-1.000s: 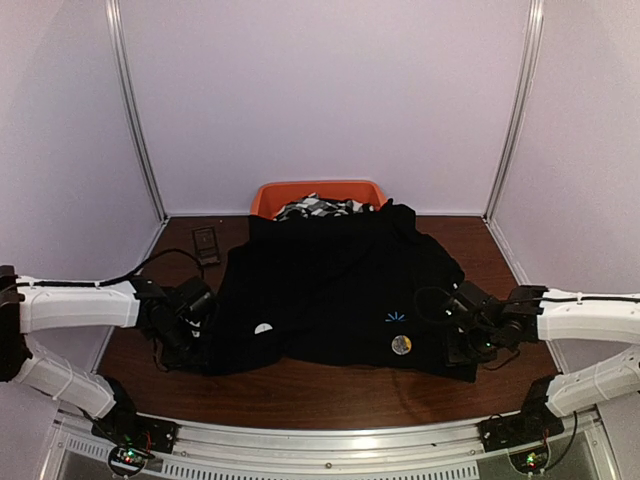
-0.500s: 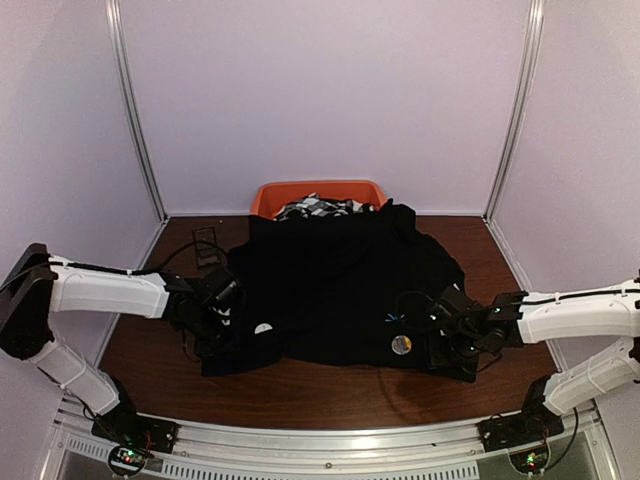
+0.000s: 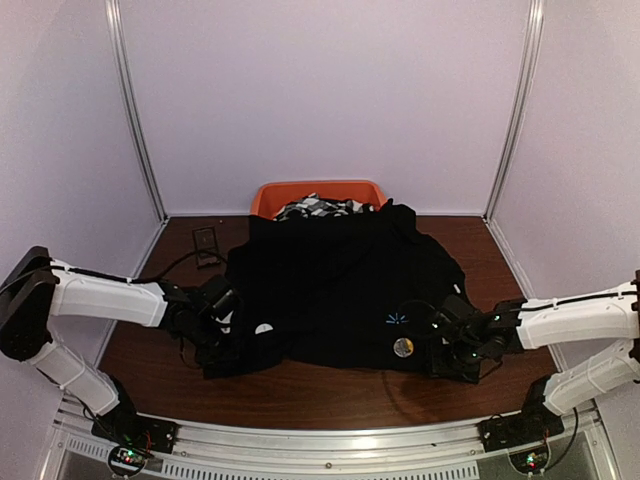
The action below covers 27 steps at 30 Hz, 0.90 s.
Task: Pin the brooch onto the clothing
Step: Adjust the clothing with brooches at the center of the board, then reset both arms
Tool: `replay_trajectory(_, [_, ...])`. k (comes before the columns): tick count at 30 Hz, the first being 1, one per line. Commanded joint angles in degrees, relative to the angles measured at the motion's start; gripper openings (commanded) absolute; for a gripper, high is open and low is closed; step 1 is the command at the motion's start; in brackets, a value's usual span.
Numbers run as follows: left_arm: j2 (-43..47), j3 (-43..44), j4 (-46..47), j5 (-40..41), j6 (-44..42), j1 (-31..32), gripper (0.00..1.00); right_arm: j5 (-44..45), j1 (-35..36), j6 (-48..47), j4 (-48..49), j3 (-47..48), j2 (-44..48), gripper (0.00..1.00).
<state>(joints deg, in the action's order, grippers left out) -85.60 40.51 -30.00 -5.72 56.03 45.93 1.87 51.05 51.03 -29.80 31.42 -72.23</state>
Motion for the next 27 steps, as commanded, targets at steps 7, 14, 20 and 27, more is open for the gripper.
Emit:
replay_trajectory(7, [3.56, -6.46, -13.02, 3.18, -8.09, -8.87, 0.00, -3.66, 0.28, 5.66, -14.40, -6.71, 8.00, 0.47])
replay_trajectory(14, [3.29, -7.26, -11.77, 1.00, -8.78, -9.63, 0.00, -3.45, -0.22, 5.97, -15.54, -6.95, 8.88, 0.48])
replay_trajectory(20, [6.34, -6.55, -11.66, 0.07, -8.52, -9.63, 0.00, -0.99, -0.94, 4.01, -18.19, -3.89, 9.36, 0.48])
replay_trajectory(27, [15.16, -0.42, -16.08, 0.95, -7.76, -9.63, 0.12, 7.41, -0.95, -0.13, -24.13, 7.37, 7.86, 0.50])
